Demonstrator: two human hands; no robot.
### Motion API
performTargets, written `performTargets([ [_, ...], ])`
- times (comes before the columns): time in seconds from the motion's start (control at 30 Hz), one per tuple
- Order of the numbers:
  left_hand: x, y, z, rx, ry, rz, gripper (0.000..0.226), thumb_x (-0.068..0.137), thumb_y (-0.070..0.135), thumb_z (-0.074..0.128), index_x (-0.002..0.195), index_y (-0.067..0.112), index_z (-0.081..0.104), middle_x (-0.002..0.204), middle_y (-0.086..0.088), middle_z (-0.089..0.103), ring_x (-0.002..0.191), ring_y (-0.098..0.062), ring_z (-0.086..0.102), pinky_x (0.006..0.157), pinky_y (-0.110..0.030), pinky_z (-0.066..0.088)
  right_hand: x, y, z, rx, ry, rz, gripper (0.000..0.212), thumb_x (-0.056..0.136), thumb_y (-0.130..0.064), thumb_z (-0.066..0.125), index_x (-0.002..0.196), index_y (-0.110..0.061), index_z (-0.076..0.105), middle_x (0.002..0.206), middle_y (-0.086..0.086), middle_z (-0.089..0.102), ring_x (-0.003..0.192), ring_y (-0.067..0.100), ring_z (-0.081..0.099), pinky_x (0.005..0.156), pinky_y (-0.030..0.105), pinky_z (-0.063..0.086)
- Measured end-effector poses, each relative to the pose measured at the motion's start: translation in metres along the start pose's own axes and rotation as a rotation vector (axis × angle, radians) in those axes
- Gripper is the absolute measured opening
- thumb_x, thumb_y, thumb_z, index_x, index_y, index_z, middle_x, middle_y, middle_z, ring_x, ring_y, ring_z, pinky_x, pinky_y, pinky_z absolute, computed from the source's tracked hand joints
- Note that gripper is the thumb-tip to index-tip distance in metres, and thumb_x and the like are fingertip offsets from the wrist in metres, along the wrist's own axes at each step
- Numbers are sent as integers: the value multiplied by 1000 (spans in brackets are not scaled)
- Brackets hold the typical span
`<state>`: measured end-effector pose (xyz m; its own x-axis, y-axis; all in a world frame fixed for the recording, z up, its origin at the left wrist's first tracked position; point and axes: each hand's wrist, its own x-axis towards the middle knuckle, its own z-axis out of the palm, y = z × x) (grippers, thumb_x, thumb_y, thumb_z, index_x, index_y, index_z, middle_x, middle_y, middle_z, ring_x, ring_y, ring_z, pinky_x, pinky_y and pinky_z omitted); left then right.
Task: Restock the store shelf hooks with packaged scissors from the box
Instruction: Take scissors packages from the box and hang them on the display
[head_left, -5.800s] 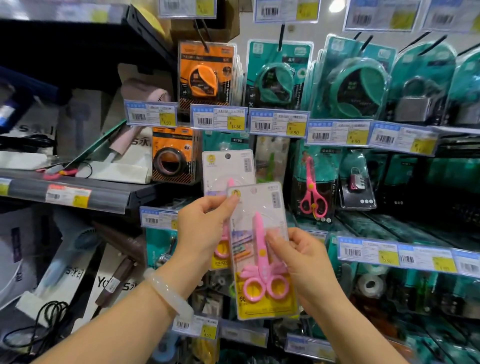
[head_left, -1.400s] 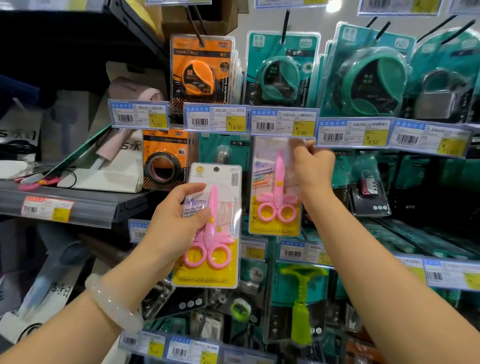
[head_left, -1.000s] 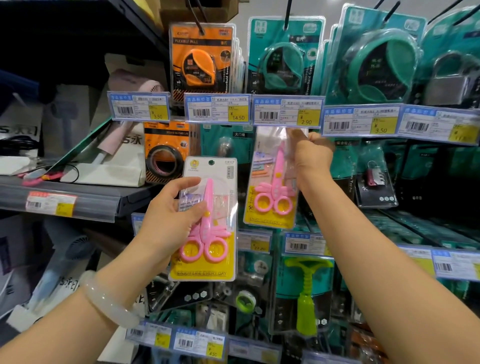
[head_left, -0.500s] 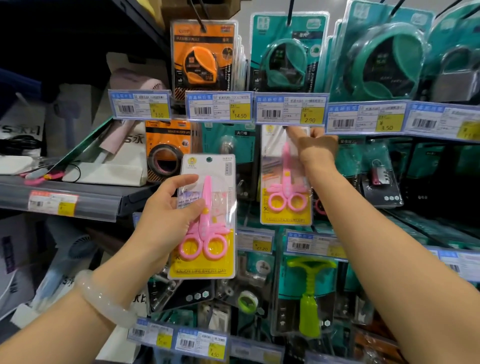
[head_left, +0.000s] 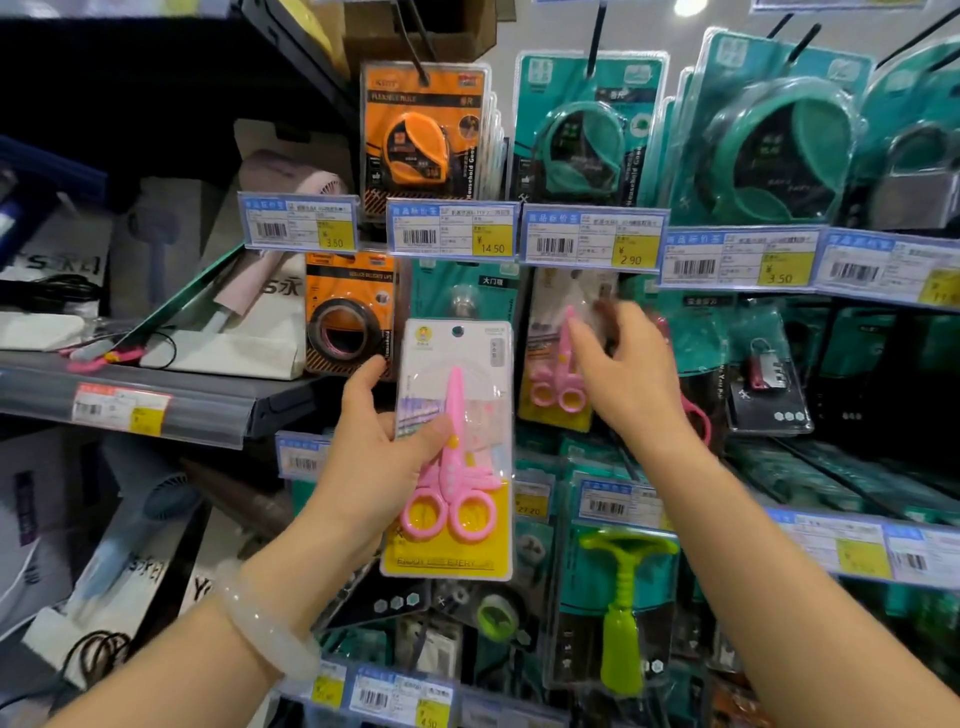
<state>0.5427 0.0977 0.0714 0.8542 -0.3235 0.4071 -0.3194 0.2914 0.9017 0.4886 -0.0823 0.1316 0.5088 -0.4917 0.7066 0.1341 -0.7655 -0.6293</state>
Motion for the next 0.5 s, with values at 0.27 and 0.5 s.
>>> performTargets([
  [0.27,-3,-5,37,42,-57,-1,25,84,9,65,102,19,50,103,-11,69,92,-23,68,81,-41,55,-44,-14,-3,716,-393,283,13,85,-4,61,96,-8,65,82,2,72,65,10,70,53,19,53],
  [0.5,8,17,46,-10,-4,40,17,90,20,59,102,19,47,111,-11,65,99,-25,66,87,-43,54,-42,-7,-6,584,-340,156,8,83,-9,65,88,-16,66,92,6,73,79,18,71,65,28,57],
])
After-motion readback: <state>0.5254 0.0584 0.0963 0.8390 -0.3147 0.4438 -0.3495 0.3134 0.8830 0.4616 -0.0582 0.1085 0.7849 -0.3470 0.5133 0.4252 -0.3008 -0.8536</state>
